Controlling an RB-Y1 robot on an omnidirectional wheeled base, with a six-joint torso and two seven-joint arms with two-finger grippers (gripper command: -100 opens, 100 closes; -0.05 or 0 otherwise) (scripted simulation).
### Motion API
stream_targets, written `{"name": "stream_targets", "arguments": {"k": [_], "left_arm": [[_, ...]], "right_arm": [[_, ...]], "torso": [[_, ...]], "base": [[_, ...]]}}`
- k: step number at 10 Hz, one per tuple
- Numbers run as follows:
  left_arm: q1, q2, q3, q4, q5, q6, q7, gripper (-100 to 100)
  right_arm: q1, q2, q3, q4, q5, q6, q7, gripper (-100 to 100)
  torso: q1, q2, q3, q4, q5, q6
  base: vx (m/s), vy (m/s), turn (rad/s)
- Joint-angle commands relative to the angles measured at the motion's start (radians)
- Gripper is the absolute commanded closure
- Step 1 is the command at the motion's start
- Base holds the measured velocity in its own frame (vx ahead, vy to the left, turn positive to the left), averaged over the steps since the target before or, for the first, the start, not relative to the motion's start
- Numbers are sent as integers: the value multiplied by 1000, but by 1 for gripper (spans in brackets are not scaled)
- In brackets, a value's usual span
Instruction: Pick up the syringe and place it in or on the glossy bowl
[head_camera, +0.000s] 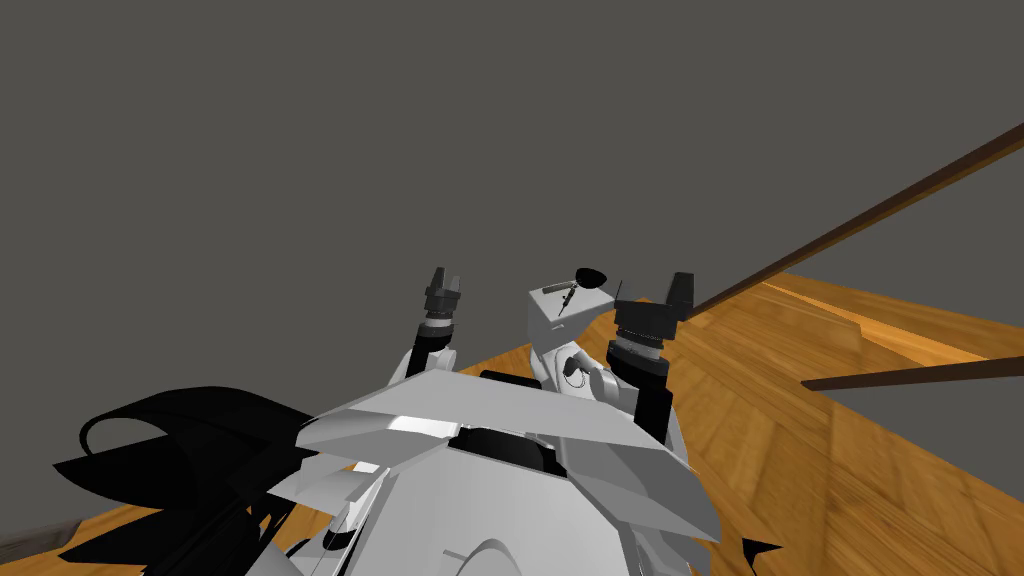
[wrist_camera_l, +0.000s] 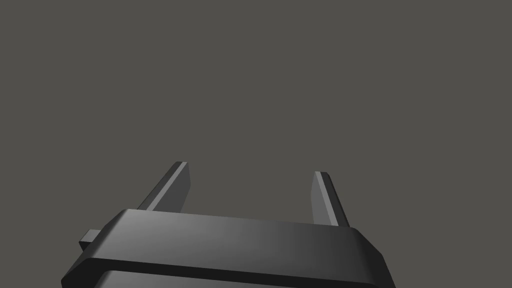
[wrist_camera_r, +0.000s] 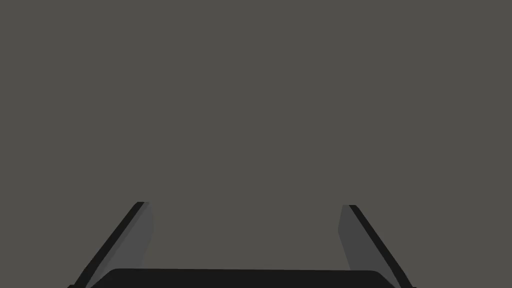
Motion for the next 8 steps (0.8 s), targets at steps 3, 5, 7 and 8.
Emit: {"name": "stream_targets", "arguments": {"k": [3,5,7,8], "left_arm": [[0,0,0,0,0,0,0,0],[0,0,0,0,0,0,0,0],[0,0,0,0,0,0,0,0],[0,0,0,0,0,0,0,0]], "right_arm": [[-48,-85,37,88,13,-6,-19,-100],[-89,-126,66,155,25,-12,-34,-100],[-113,-146,83,207,33,-16,-41,-100],[-113,-146,83,214,33,-16,-41,-100]], "torso": [[4,4,2,1,1,0],[6,6,4,1,1,0],[4,5,3,1,1,0],[3,5,3,1,1,0]], "base": [[-75,66,23],[-107,84,24],[-68,44,16],[-50,31,10]]}}
